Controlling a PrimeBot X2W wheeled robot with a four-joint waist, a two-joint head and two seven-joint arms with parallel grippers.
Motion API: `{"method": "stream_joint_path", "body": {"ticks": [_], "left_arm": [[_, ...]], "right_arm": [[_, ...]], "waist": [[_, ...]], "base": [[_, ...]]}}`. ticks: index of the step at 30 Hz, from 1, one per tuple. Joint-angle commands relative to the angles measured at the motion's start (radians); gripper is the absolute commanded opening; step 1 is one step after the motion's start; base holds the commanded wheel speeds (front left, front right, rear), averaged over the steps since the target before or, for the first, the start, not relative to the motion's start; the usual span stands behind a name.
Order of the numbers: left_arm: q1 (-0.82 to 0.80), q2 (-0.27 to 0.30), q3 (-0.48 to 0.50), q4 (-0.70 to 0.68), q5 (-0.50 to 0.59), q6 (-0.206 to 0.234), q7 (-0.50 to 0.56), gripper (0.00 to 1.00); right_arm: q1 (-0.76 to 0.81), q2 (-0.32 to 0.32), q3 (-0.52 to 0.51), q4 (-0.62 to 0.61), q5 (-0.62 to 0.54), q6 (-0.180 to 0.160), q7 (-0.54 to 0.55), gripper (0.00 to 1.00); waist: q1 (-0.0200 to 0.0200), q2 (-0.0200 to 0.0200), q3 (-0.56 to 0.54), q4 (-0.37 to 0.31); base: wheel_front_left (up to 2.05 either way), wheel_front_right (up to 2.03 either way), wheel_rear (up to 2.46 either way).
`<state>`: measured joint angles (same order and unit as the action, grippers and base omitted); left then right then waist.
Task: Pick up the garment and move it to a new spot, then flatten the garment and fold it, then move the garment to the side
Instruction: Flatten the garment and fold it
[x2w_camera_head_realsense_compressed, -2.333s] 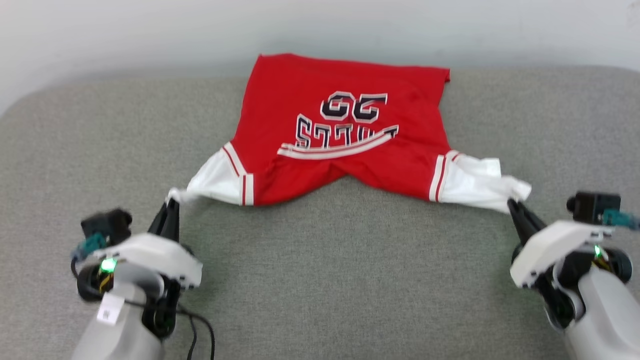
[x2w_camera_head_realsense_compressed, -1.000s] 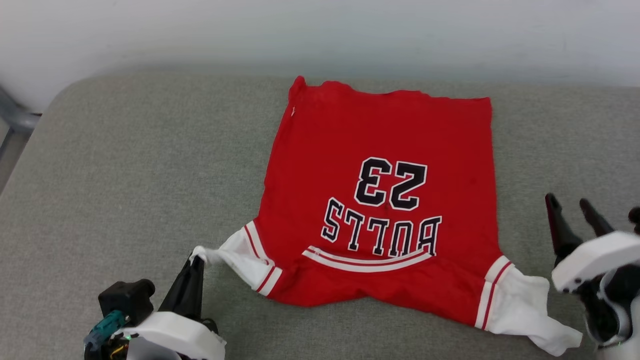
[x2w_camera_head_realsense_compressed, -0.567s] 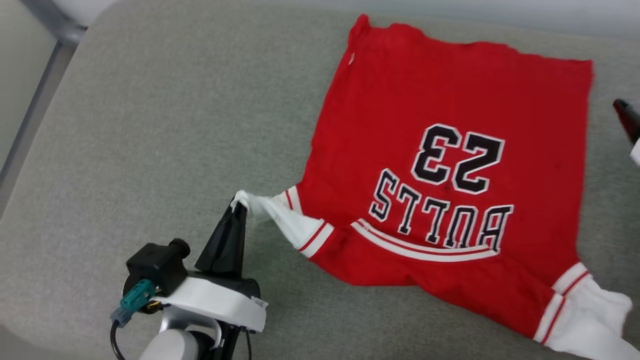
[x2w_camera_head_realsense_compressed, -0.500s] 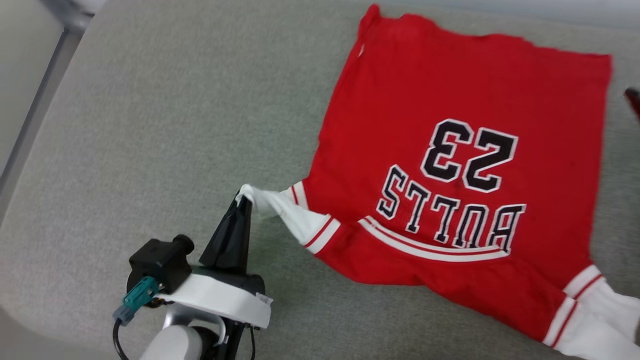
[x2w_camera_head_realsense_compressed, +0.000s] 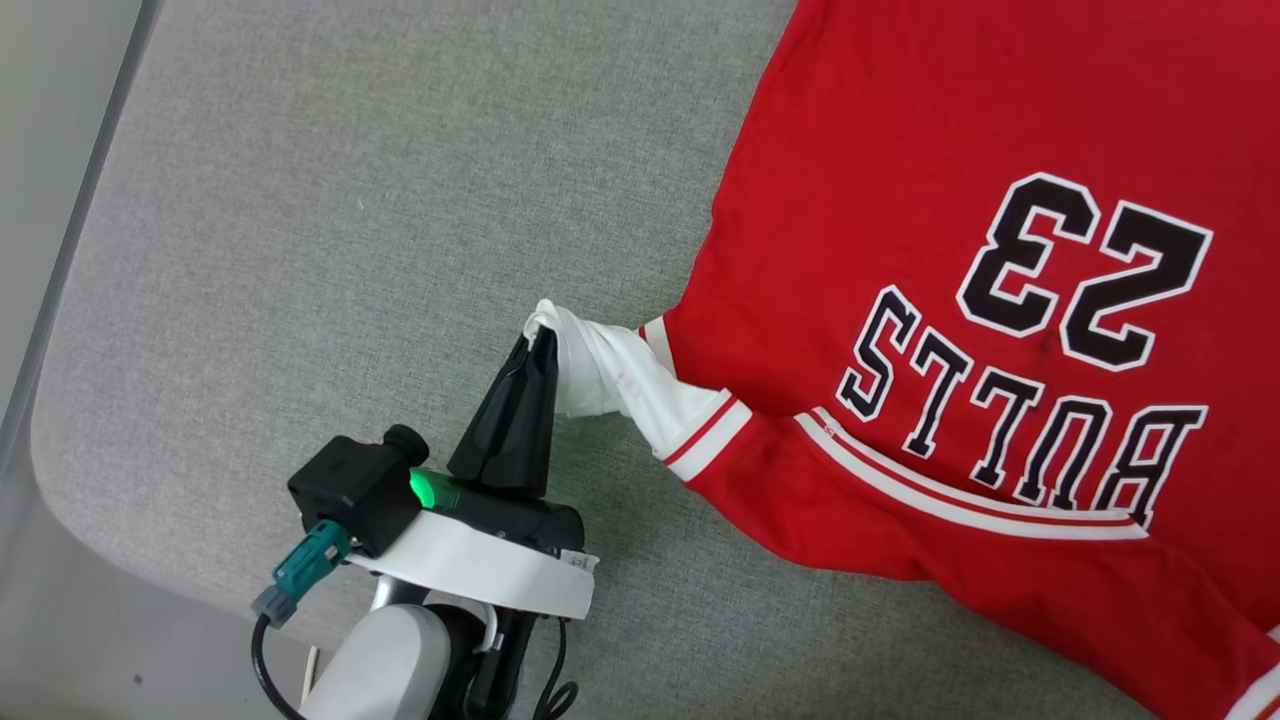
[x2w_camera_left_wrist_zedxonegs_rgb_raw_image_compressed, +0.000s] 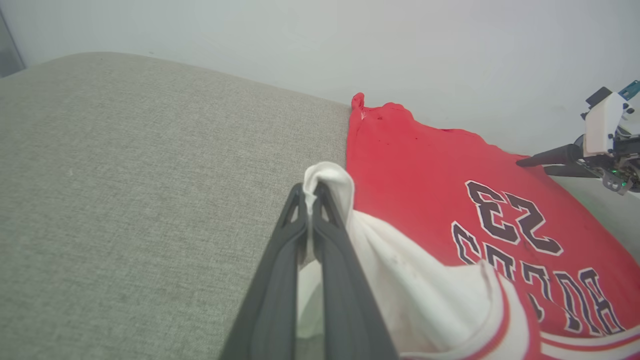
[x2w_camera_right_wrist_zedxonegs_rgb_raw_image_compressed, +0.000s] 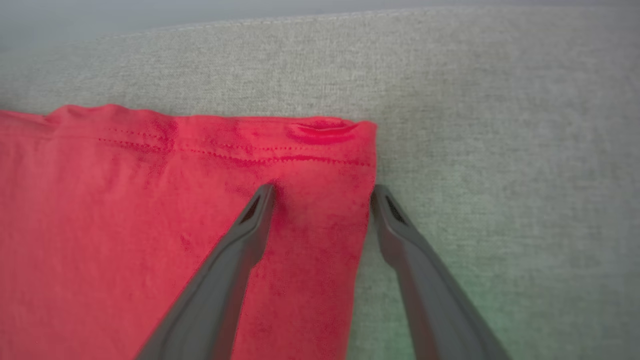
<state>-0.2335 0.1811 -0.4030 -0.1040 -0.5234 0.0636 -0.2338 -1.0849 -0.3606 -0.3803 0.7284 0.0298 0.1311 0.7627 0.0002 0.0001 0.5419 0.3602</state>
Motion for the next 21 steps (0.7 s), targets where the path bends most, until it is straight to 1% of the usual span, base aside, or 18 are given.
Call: {"method": "stream_joint_path", "body": {"ticks": [1,4,6,7,8,9,13,17,21], "left_arm": [[-0.014,-0.005,-0.001,0.003,0.000,-0.005,-0.008,0.00],[-0.020,-0.013,-0.001,0.016,-0.002,-0.011,-0.013,0.00],[-0.021,-0.016,0.000,0.023,-0.002,-0.014,-0.016,0.00],[-0.022,-0.018,0.000,0.026,-0.001,-0.015,-0.016,0.00],[-0.023,-0.018,0.000,0.028,-0.001,-0.016,-0.017,0.00],[-0.024,-0.019,0.000,0.032,-0.001,-0.017,-0.018,0.00],[-0.022,-0.018,-0.001,0.053,-0.005,-0.019,-0.018,0.00],[0.002,-0.010,0.006,0.080,-0.014,-0.012,-0.013,0.00],[0.026,0.007,0.018,0.107,-0.030,-0.003,-0.002,0.00]], "right_arm": [[-0.003,0.006,-0.005,0.020,-0.006,-0.001,0.019,1.00],[0.029,0.024,-0.008,0.074,-0.029,-0.001,0.105,1.00],[0.047,0.034,-0.028,0.100,-0.031,-0.001,0.162,1.00],[0.052,0.037,-0.029,0.110,-0.040,-0.001,0.190,0.85],[0.056,0.041,-0.032,0.112,-0.045,-0.001,0.206,0.32],[0.055,0.043,-0.040,0.111,-0.043,-0.001,0.216,0.00],[0.048,0.038,-0.034,0.069,-0.047,-0.001,0.198,0.00],[0.047,0.012,0.016,0.025,-0.038,-0.001,0.147,0.00],[0.071,-0.008,0.091,-0.016,-0.002,-0.001,0.105,0.00]], "waist": [[-0.0002,-0.0001,0.016,0.010],[-0.0002,-0.0001,0.021,0.009],[-0.0002,-0.0001,0.021,0.009],[-0.0002,-0.0001,0.020,0.009],[-0.0002,-0.0001,0.018,0.009],[-0.0002,-0.0001,0.016,0.009],[-0.0002,-0.0001,-0.008,0.008],[-0.0002,-0.0001,-0.059,-0.006],[-0.0002,-0.0001,-0.125,-0.040]], "base": [[0.00,0.00,0.00],[0.00,0.00,0.00],[0.00,0.00,0.00],[0.00,0.00,0.00],[0.00,0.00,0.00],[0.00,0.00,0.00],[0.00,0.00,0.00],[0.00,0.00,0.00],[0.00,0.00,0.00]]}}
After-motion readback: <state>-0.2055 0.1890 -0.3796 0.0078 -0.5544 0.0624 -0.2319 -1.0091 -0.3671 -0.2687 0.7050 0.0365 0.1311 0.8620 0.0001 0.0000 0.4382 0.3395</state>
